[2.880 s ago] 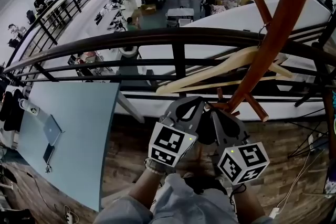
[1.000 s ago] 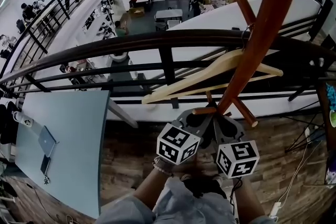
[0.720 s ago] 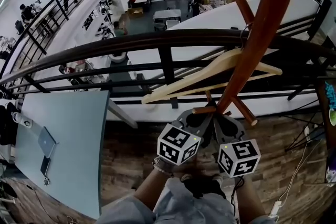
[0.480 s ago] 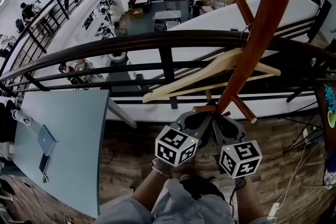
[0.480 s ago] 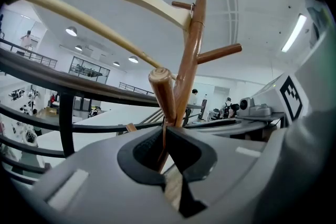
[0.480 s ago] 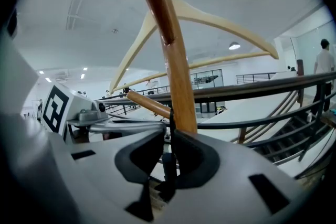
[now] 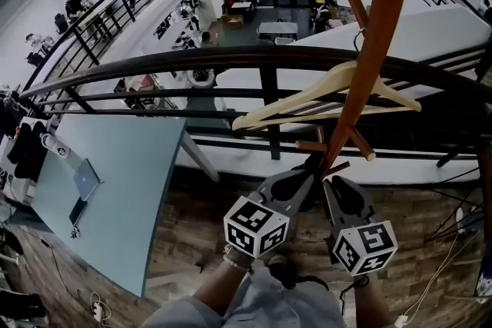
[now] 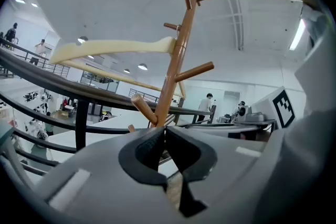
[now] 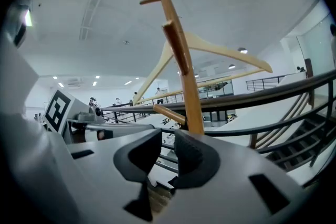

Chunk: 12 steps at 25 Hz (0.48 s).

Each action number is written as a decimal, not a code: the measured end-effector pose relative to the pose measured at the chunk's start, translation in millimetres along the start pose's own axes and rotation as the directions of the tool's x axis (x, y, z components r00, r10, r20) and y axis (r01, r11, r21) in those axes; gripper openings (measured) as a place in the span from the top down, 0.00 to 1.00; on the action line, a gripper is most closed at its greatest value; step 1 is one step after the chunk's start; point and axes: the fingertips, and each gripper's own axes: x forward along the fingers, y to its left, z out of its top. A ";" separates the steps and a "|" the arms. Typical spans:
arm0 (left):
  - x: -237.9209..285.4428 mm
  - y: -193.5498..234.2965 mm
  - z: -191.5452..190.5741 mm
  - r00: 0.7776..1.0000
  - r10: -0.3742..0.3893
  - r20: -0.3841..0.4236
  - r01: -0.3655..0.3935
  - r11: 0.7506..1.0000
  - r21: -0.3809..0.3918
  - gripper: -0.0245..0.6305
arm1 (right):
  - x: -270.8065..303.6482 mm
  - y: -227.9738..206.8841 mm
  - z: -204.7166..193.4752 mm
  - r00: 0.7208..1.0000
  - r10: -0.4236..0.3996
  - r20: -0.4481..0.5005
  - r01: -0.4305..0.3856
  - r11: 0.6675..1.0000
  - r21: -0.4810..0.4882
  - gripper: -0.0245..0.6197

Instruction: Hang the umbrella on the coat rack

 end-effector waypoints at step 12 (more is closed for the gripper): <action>-35.1 -98.3 19.1 0.987 0.113 0.114 -0.117 0.993 0.030 0.96 | -90.6 -0.7 22.4 0.991 0.083 0.102 -0.085 0.996 0.016 0.95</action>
